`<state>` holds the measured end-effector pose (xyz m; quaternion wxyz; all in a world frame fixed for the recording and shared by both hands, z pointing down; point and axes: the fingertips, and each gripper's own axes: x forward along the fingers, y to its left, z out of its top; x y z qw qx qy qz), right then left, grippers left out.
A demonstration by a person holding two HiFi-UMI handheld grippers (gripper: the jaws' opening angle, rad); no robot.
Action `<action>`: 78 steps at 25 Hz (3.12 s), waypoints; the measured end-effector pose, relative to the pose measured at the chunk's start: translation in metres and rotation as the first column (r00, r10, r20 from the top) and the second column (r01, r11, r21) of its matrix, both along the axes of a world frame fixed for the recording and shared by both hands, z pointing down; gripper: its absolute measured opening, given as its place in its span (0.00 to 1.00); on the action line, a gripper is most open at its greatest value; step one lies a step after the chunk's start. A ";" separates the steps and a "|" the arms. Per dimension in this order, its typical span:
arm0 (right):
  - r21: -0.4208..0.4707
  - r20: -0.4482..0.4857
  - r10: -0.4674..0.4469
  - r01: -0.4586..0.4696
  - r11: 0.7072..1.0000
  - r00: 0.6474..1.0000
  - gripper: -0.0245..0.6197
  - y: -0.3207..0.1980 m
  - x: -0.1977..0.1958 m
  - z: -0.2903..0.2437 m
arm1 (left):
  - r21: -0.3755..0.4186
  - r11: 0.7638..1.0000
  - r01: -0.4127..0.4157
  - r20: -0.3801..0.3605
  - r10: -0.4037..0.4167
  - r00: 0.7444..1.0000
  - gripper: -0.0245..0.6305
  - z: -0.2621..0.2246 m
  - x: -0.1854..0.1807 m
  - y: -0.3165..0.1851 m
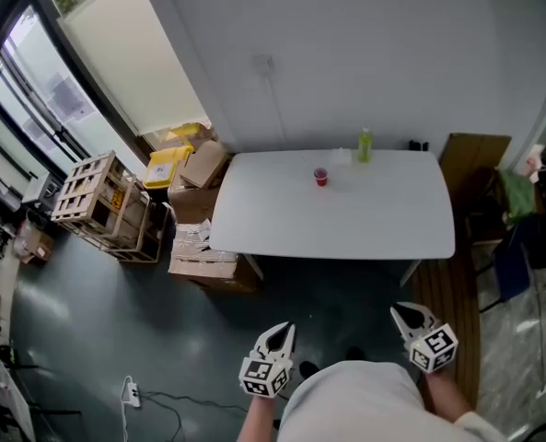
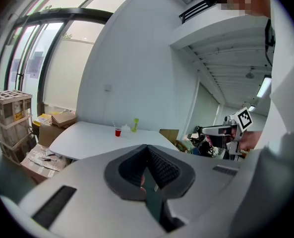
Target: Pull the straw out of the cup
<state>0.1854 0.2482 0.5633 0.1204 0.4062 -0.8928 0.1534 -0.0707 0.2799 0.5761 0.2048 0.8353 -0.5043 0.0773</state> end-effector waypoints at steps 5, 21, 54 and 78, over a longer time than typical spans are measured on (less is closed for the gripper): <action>-0.006 -0.006 -0.017 0.017 1.000 1.000 0.10 -0.003 0.009 0.001 | -0.004 1.000 0.012 -0.006 -0.012 1.000 0.04 0.000 0.012 -0.005; -0.044 -0.049 -0.144 0.142 0.989 0.988 0.11 -0.023 0.043 0.022 | -0.017 0.998 0.065 -0.003 -0.065 0.998 0.04 0.005 0.065 -0.019; -0.099 -0.047 0.050 -0.054 0.994 0.998 0.11 -0.152 -0.037 0.028 | -0.040 0.996 -0.086 -0.039 0.084 0.996 0.04 0.021 -0.022 -0.176; -0.111 -0.100 0.122 -0.133 0.985 0.988 0.11 -0.200 -0.093 0.032 | -0.062 0.977 -0.202 -0.080 0.197 0.977 0.04 0.037 -0.064 -0.240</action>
